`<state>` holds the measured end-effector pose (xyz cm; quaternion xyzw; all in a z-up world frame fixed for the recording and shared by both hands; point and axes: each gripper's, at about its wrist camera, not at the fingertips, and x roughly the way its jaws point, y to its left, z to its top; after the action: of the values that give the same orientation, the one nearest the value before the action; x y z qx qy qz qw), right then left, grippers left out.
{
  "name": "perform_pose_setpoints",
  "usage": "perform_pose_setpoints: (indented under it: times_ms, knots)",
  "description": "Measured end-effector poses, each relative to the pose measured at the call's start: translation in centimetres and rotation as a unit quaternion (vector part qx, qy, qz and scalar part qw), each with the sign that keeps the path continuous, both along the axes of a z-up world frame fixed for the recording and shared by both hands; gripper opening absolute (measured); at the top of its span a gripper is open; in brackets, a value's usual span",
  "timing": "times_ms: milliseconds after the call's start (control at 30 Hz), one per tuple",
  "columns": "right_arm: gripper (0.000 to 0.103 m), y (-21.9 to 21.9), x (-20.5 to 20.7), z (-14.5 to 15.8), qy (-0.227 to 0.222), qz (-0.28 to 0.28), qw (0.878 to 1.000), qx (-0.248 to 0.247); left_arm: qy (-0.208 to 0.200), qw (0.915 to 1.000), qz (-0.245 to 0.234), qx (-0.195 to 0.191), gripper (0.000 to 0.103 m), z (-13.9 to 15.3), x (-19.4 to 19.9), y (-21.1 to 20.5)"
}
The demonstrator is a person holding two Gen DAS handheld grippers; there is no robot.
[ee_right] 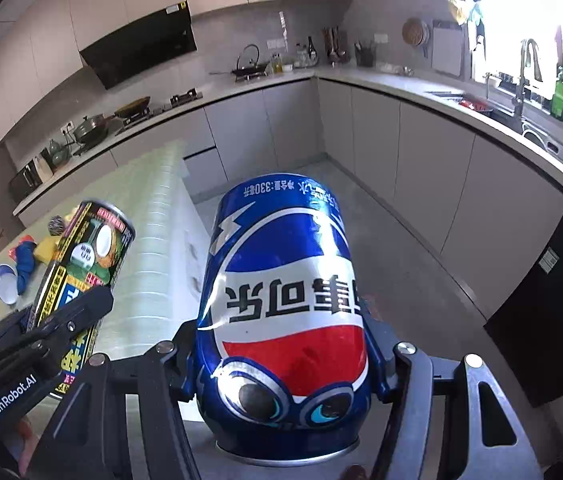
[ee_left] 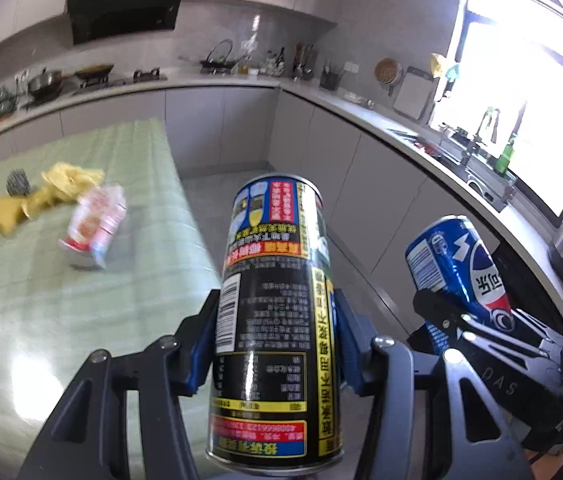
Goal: Collect trash
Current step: 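Lift both held cans and carry them over the black bin, then open both tools to drop the cans into the bin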
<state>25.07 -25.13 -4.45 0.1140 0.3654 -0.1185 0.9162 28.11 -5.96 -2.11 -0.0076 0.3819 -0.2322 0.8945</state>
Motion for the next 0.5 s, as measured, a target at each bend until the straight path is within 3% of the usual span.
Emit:
perform_pose_setpoints:
  times_ms: [233,500]
  knots:
    - [0.064,-7.9,2.3,-4.5,0.037,0.050,0.998,0.010,0.031,0.9983,0.045,0.020,0.053,-4.6,0.8,-6.0]
    - [0.064,-9.0,6.7,-13.3,0.097,0.113,0.987,0.065,0.087,0.9904,0.087,0.064,0.054,-11.6,2.9,-8.3]
